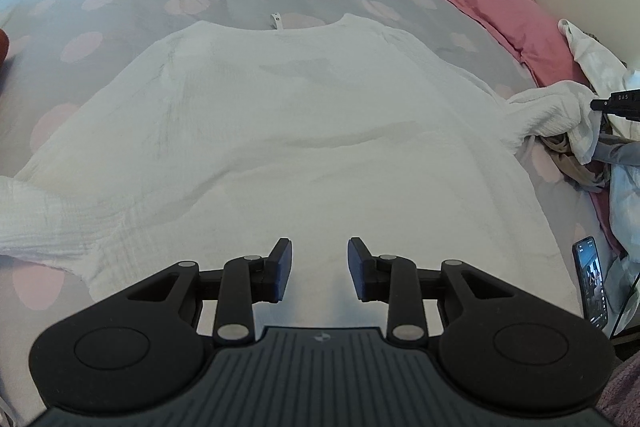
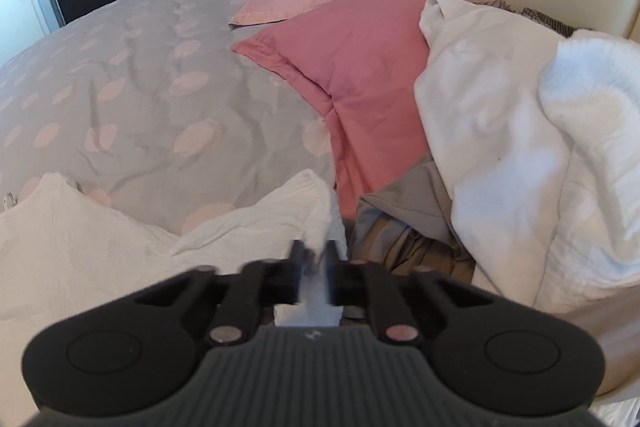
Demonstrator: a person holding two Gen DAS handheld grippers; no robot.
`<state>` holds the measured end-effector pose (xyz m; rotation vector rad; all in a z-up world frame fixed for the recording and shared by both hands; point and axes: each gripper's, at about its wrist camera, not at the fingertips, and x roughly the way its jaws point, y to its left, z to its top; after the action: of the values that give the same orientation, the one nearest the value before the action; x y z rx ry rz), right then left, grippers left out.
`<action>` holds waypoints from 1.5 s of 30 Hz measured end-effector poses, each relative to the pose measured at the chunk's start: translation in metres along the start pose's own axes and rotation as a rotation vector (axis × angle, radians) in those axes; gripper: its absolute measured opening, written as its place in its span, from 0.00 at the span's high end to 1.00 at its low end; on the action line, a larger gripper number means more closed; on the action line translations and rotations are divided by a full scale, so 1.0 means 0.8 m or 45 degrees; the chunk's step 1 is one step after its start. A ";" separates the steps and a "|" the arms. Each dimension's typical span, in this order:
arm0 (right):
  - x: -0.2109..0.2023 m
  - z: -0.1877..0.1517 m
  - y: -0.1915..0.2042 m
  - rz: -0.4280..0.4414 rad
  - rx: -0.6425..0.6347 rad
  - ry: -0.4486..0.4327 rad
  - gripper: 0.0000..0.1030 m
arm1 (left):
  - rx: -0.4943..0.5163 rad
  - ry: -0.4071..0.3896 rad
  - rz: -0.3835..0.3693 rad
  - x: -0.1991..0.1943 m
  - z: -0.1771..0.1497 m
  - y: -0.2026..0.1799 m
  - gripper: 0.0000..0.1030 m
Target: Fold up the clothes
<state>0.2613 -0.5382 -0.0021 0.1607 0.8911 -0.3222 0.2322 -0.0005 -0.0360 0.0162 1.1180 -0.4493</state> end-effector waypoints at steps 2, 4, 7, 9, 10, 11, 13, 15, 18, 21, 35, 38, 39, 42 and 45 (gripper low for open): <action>-0.015 0.002 0.006 0.025 -0.036 -0.018 0.93 | 0.003 0.003 -0.010 0.001 0.000 -0.002 0.72; -0.036 0.004 0.017 0.083 -0.073 -0.023 0.93 | 0.008 -0.002 -0.021 -0.001 -0.001 -0.004 0.72; -0.079 0.003 0.046 0.189 -0.178 -0.040 0.93 | 0.021 -0.007 -0.032 -0.006 -0.004 -0.008 0.72; -0.112 -0.001 0.071 0.279 -0.252 -0.063 0.93 | 0.029 -0.013 -0.038 -0.011 -0.006 -0.011 0.72; -0.126 -0.004 0.085 0.322 -0.292 -0.072 0.93 | 0.033 -0.018 -0.043 -0.014 -0.007 -0.013 0.72; -0.140 -0.010 0.101 0.364 -0.336 -0.078 0.93 | 0.037 -0.024 -0.049 -0.017 -0.008 -0.016 0.72; -0.168 -0.020 0.133 0.447 -0.423 -0.091 0.93 | 0.048 -0.036 -0.060 -0.023 -0.010 -0.021 0.71; -0.189 -0.036 0.167 0.528 -0.506 -0.087 0.93 | 0.060 -0.050 -0.068 -0.030 -0.013 -0.027 0.68; -0.208 -0.071 0.214 0.644 -0.635 -0.047 0.93 | 0.091 -0.072 -0.067 -0.039 -0.019 -0.034 0.63; -0.211 -0.117 0.250 0.736 -0.757 0.046 0.94 | 0.105 -0.079 -0.072 -0.045 -0.025 -0.035 0.63; -0.173 -0.275 0.286 0.894 -0.918 0.403 0.77 | 0.062 0.014 -0.219 -0.034 -0.071 -0.050 0.57; -0.168 -0.280 0.267 0.883 -0.840 0.392 0.74 | 0.117 0.014 -0.229 -0.029 -0.084 -0.065 0.56; -0.166 -0.281 0.261 0.877 -0.808 0.384 0.74 | 0.139 0.013 -0.230 -0.027 -0.089 -0.070 0.55; -0.157 -0.290 0.243 0.838 -0.693 0.363 0.73 | 0.179 0.009 -0.219 -0.018 -0.102 -0.085 0.54; -0.144 -0.304 0.226 0.755 -0.571 0.345 0.73 | 0.161 0.012 -0.248 -0.001 -0.113 -0.092 0.53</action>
<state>0.0768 -0.2790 -0.0622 0.0463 1.1147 0.4613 0.1277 -0.0463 -0.0603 0.0203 1.1032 -0.6943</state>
